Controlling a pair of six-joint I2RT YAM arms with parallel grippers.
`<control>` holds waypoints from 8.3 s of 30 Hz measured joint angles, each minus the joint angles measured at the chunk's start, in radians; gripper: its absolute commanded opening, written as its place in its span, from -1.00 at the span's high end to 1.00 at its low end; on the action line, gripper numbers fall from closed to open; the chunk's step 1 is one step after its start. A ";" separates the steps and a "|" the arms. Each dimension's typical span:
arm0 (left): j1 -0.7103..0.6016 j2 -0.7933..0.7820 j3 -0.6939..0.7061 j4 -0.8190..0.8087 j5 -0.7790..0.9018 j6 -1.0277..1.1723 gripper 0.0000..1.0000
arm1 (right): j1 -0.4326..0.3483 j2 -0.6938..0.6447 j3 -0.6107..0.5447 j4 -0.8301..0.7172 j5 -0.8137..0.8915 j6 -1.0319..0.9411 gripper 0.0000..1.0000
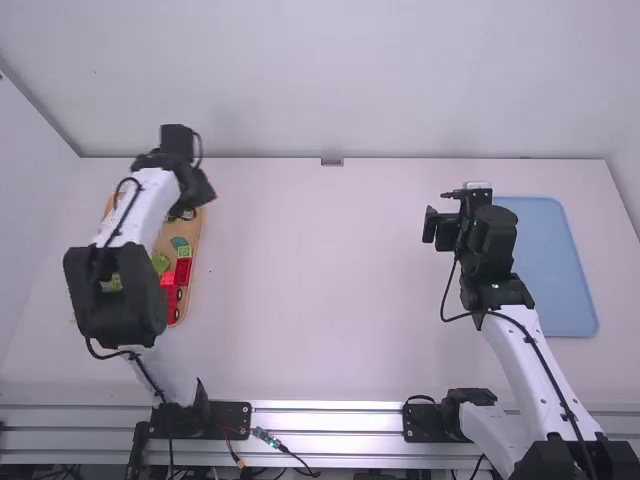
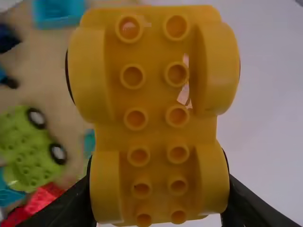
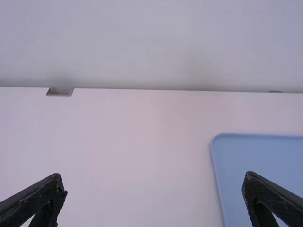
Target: Assemble lego blocks to make yellow taxi
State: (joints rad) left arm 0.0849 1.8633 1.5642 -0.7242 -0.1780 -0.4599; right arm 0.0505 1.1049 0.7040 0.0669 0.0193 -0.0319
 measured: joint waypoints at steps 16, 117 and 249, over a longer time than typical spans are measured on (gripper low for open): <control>-0.562 -0.128 -0.340 0.051 0.288 0.972 0.97 | 0.000 0.000 0.000 0.000 0.002 0.001 -0.98; 0.289 -0.336 -0.130 -0.058 0.269 0.778 -0.97 | 0.000 -0.097 0.000 -0.048 -0.023 0.003 -0.98; 0.801 0.051 -0.484 0.483 0.197 -0.911 0.28 | 0.000 -0.082 0.000 -0.056 -0.106 0.002 -0.98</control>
State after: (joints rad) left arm 0.8864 1.9144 1.0801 -0.2409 0.0189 -1.3708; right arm 0.0505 1.0229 0.7040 0.0109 -0.0868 -0.0303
